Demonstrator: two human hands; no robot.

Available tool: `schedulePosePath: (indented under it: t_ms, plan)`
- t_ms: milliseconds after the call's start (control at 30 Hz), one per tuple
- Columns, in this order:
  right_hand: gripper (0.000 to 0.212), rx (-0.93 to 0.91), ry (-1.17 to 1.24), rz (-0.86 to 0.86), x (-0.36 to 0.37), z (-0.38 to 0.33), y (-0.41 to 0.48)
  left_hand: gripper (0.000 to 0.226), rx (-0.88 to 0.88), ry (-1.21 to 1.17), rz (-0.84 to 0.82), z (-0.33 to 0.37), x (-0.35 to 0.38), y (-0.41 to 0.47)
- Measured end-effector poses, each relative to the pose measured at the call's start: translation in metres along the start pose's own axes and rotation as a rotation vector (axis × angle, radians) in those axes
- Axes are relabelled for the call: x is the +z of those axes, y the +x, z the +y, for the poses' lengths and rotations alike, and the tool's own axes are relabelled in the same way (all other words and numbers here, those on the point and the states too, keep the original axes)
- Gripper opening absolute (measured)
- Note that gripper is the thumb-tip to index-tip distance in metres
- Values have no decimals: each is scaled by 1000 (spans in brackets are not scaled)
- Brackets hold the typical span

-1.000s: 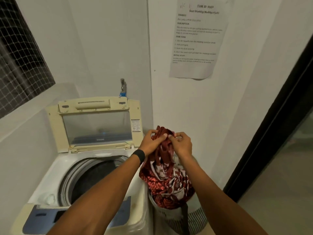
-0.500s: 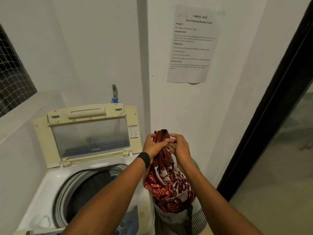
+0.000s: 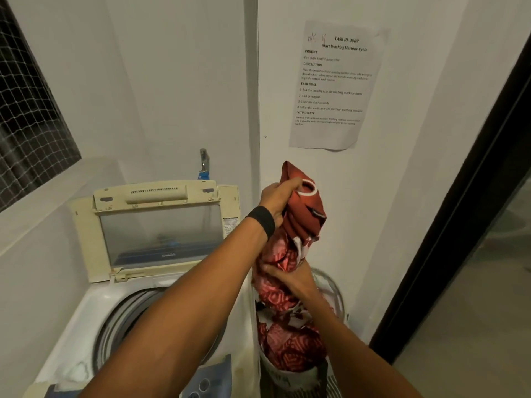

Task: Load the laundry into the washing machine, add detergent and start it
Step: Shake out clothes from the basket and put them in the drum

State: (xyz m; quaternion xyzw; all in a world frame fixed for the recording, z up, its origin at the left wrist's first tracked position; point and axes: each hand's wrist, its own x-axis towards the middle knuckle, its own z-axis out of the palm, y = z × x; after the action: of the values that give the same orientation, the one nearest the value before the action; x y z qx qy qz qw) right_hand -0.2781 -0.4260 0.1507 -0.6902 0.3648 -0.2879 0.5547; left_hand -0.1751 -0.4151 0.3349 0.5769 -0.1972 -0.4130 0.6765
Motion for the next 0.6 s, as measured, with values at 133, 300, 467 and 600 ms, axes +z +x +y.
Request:
schedulePosePath:
  t_ms: [133, 300, 467, 600]
  plan:
    - [36, 68, 76, -24, -12, 8, 3, 43, 42, 32, 71, 19, -2, 6]
    - [40, 71, -66, -141, -53, 27, 4, 28, 104, 25, 228, 27, -40, 18]
    - [37, -26, -155, -112, -100, -14, 21, 43, 162, 248, 426, 8, -84, 28]
    - [42, -186, -26, -33, -91, -65, 33, 66, 252, 840, 445, -15, -81, 15]
